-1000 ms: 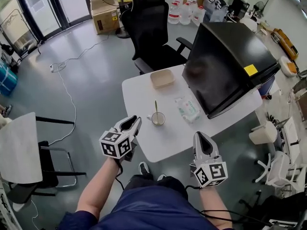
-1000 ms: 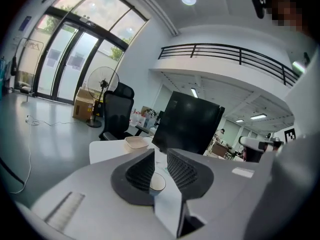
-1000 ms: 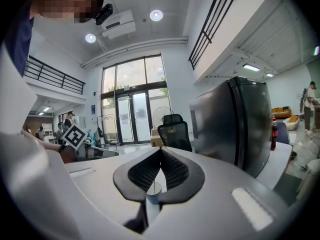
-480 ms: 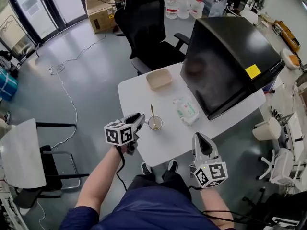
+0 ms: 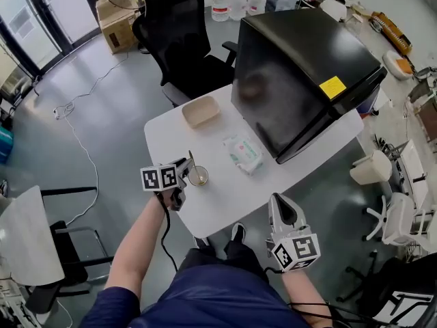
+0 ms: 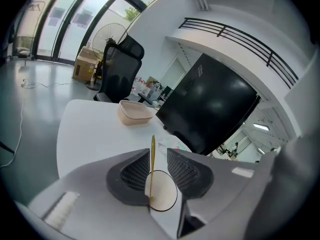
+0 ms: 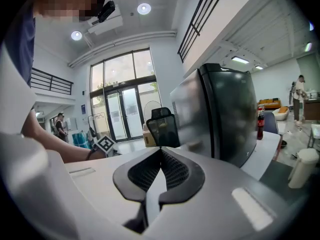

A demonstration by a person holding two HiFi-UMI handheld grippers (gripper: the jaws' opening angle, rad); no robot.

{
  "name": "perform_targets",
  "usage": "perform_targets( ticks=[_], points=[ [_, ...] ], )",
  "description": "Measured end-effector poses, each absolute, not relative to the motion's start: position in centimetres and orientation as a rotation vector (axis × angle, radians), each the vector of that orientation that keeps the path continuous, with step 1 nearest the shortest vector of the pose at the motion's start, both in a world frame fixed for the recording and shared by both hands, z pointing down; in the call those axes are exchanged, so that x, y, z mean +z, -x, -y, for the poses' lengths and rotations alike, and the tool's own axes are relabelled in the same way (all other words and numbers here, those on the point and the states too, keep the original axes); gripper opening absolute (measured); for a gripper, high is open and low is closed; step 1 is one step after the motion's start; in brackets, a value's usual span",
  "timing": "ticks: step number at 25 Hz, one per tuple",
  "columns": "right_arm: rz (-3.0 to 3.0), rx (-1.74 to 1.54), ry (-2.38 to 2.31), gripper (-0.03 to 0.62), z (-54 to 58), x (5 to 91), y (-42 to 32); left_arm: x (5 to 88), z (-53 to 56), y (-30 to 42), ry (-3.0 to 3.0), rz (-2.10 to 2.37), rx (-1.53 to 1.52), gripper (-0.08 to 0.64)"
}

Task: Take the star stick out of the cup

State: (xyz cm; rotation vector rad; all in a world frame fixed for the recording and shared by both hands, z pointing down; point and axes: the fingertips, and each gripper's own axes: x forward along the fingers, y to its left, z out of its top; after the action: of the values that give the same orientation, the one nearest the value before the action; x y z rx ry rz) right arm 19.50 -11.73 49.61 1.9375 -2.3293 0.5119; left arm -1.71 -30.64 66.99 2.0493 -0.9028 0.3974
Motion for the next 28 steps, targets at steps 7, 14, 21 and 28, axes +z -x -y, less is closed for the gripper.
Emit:
perform_targets(
  ticks=[7,14,21,28],
  points=[
    [2.246,0.531,-2.060,0.008,9.4,50.0,-22.8,70.6,31.7,0.9,-1.943,0.911,0.475,0.083],
    [2.220,0.551,-2.090,0.008,8.3,50.7,-24.0,71.1,31.5,0.2,-1.936,0.926,0.521,0.078],
    [2.262,0.549,-2.033,0.008,8.9,50.7,-23.3,70.3,30.6,0.7,-1.929,0.955,0.458,0.011],
    [2.336,0.549,-1.937,0.008,10.2,50.8,-21.7,68.6,30.0,2.5,-1.924,1.015,0.342,0.009]
  ],
)
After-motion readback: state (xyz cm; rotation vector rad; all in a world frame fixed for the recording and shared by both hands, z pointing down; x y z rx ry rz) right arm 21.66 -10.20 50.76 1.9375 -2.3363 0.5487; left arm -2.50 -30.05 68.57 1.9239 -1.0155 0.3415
